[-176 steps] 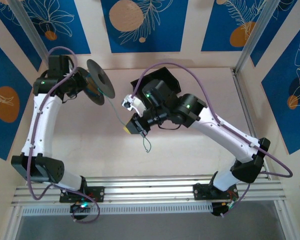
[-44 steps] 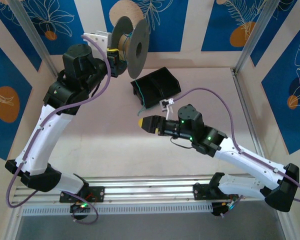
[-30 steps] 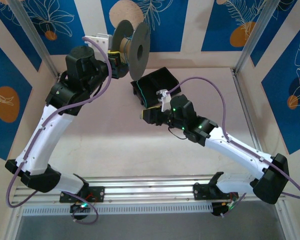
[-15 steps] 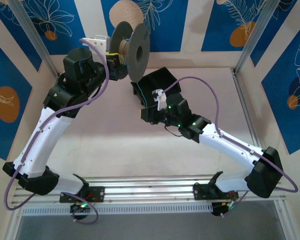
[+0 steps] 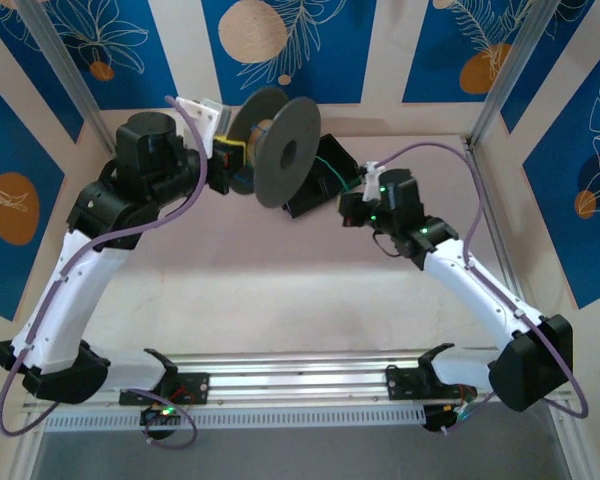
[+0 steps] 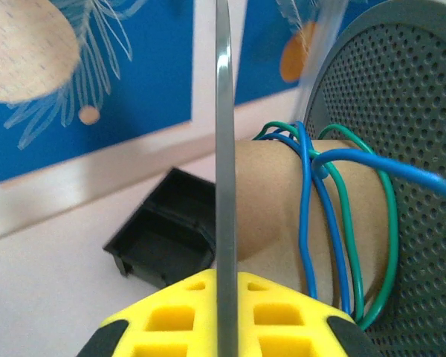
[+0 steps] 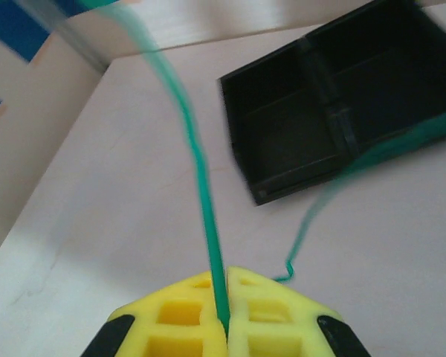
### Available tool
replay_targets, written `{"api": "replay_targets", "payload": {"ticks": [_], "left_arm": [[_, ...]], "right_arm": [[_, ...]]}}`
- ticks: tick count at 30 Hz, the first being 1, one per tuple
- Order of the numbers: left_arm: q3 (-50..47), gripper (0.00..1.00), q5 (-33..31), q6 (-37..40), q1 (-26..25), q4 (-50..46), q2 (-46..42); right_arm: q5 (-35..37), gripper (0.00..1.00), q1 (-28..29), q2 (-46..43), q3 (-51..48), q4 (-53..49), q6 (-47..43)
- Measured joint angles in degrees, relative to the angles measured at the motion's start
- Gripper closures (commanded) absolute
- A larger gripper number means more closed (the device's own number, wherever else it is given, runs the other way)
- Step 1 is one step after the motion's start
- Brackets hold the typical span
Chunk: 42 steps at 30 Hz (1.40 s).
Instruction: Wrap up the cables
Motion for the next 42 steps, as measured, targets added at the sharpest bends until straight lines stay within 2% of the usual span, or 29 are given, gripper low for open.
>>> {"api": "replay_targets", "payload": {"ticks": [3,7,11,15,19,25,33,42], "left_arm": [[-3.58,1.0,2.8,1.53,0.0,-2.84,-1.97],[-9.03,1.0,3.56,2.64,-0.11,-4.26,-2.75],[-13.49,1.0,2.93,3.3,-0.39,-4.42,-2.62],[-13.94,1.0,0.13,3.45,-1.44,-4.35,-1.97],[-13.86,1.0,-3.65,3.41,-1.99,-4.59,-0.11],[-11.67,1.0,-11.58,2.54,-2.05,-7.26,5.53],[-6.64,1.0,-19.08,-1.09,-2.86,-9.09,7.8],[-4.11,1.0,-23.04,-6.78,-2.91,-11.91,9.88]], "right_arm": [[-3.28,1.0,-5.64,0.61,3.02,-2.75,-1.14],[-8.92,1.0,-10.05,2.84,11.32,-6.45,-2.45],[-15.58,1.0,-11.69,4.9,19.45,-9.84,-3.78],[-22.71,1.0,-10.86,7.78,26.56,-13.6,-3.78],[-26.99,1.0,-7.17,9.27,29.81,-15.43,-3.08],[-30.1,1.0,1.6,10.36,34.01,-18.88,-2.21],[-29.92,1.0,13.18,14.99,42.49,-26.8,-2.27],[-28.48,1.0,19.74,17.88,39.65,-23.98,5.07]]}}
